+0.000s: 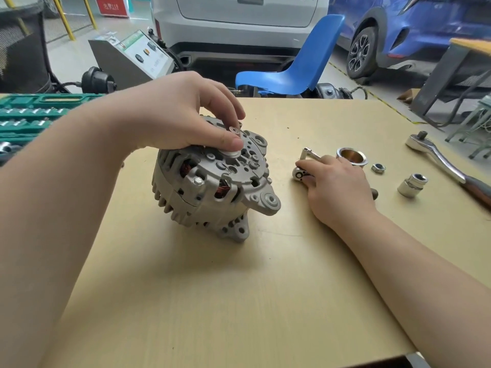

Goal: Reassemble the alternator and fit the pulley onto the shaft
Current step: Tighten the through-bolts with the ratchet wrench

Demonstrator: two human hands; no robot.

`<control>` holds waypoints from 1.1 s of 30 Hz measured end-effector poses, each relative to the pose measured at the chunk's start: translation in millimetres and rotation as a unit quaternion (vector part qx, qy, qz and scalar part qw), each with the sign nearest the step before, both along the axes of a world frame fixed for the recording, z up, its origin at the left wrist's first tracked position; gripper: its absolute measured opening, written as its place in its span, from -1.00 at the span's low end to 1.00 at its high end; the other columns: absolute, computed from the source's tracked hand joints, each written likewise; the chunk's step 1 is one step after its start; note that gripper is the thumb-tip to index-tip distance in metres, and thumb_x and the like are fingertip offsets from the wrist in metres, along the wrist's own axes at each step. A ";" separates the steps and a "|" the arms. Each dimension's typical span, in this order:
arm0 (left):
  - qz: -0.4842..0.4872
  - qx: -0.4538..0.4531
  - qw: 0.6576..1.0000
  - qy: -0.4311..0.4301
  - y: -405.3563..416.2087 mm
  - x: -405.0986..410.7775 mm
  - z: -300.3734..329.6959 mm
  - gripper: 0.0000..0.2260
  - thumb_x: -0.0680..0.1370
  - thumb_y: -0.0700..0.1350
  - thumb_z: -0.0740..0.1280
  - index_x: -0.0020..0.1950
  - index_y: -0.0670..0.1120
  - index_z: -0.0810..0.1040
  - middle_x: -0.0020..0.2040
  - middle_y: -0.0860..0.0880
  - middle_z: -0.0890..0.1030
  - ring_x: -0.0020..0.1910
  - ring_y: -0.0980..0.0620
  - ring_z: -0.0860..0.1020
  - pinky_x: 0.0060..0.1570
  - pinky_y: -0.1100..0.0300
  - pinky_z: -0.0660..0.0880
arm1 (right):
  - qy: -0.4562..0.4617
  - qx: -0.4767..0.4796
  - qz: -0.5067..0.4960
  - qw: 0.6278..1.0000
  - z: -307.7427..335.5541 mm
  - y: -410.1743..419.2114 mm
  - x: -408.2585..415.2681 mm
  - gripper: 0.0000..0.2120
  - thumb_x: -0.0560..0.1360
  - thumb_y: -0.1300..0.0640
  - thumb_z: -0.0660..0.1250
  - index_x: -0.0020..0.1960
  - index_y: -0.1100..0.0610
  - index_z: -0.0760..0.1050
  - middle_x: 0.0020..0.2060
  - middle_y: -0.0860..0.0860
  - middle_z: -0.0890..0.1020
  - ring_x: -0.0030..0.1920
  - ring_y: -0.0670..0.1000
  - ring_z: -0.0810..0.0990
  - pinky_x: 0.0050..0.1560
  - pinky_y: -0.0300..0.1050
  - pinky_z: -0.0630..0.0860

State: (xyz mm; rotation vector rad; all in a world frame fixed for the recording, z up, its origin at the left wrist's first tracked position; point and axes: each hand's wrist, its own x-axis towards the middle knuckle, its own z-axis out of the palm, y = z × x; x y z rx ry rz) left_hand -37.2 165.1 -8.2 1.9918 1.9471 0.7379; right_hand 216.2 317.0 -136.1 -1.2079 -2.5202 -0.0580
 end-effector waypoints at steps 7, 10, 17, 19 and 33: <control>0.002 -0.061 0.998 0.022 5.9 2.7 -3.4 -0.84 0.45 0.36 0.48 0.00 0.44 0.73 0.22 0.50 0.59 0.23 0.39 0.52 0.11 0.27 0.40 | 0.442 -0.356 0.085 0.819 16.4 -64.7 -15.9 -0.74 0.62 -0.14 0.34 0.16 -0.02 0.69 0.04 -0.07 0.74 0.02 -0.08 0.67 0.08 -0.09 0.54; 0.013 -0.054 0.998 0.009 5.5 2.1 -5.7 -0.86 0.47 0.33 0.51 0.01 0.42 0.74 0.16 0.48 0.63 0.15 0.41 0.56 0.08 0.29 0.42 | 0.511 -0.547 0.135 0.649 7.5 -106.9 -33.8 -0.59 0.62 -0.22 0.30 0.28 0.02 0.65 0.19 -0.01 0.74 0.23 0.02 0.70 0.29 0.08 0.59; 0.122 0.102 0.960 -0.232 -7.9 4.2 -30.5 -0.73 0.54 0.29 0.38 0.11 0.24 0.75 0.10 0.22 0.74 0.19 0.17 0.66 0.33 -0.12 0.49 | 0.534 -0.560 0.115 0.624 4.8 -115.4 -52.9 -0.61 0.53 -0.17 0.39 0.25 0.04 0.65 0.15 0.06 0.75 0.18 0.13 0.73 0.34 0.27 0.56; 0.150 0.114 0.944 -0.271 -15.9 -0.4 -46.8 -0.70 0.54 0.27 0.29 0.11 0.24 0.75 0.14 0.17 0.74 0.26 0.02 0.65 0.38 -0.21 0.48 | 0.541 -0.548 0.107 0.629 3.2 -113.9 -57.0 -0.65 0.51 -0.17 0.40 0.16 0.03 0.69 0.08 0.05 0.77 0.12 0.12 0.75 0.24 0.19 0.62; 0.223 0.244 0.835 -0.440 -31.0 -24.2 -100.6 -0.46 0.58 0.44 0.18 0.17 0.10 0.75 0.06 -0.02 0.72 0.17 -0.07 0.65 0.34 -0.30 0.51 | 0.564 -0.452 0.023 0.690 7.5 -33.7 -85.5 -0.65 0.61 -0.28 0.25 0.05 -0.04 0.62 -0.01 -0.14 0.73 0.16 0.10 0.68 0.17 0.01 0.61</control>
